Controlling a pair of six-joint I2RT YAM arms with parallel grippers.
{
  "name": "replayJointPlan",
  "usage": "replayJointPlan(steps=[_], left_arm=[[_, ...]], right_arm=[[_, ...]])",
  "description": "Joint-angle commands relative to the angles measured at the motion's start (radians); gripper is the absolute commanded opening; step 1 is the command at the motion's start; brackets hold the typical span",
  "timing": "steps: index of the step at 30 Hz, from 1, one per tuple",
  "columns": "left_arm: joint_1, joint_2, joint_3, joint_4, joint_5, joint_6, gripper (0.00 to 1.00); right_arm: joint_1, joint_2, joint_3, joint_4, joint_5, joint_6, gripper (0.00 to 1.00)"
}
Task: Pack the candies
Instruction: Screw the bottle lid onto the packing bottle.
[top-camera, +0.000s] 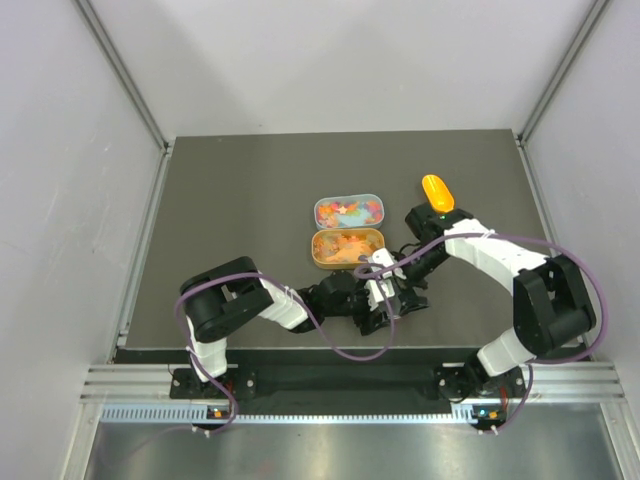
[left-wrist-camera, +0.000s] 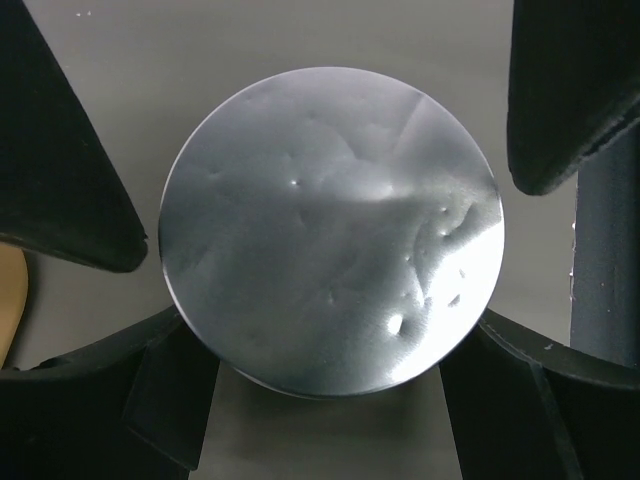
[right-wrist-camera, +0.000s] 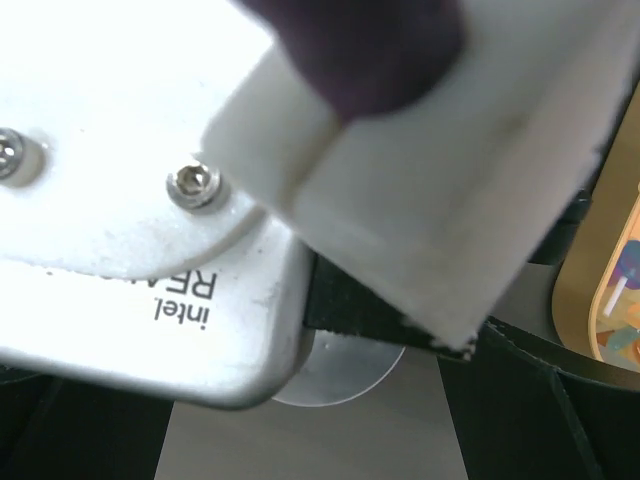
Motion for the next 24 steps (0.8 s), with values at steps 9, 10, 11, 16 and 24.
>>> replayJointPlan(steps=[9,10,11,16,24], left_arm=[[0.023,0.061,-0.045,-0.252,-0.105,0.024,0.34],[0.024,0.061,-0.046,-0.255,-0.105,0.022,0.34],[0.028,0.06,-0.046,-0.255,-0.106,0.019,0.34],[0.037,0.064,-0.043,-0.261,-0.099,0.002,0.34],[0.037,0.058,-0.045,-0.259,-0.097,-0.004,0.34]], right_arm=[[0.021,-0.076,-0.099,-0.028,0.042,0.005,1.0],[0.019,-0.083,-0.114,-0.028,0.054,0.01,1.0],[0.018,-0.098,-0.124,-0.028,0.059,0.013,1.0],[0.005,-0.153,-0.159,-0.041,0.077,0.055,1.0],[0.001,-0.205,-0.205,-0.048,0.094,0.098,1.0]])
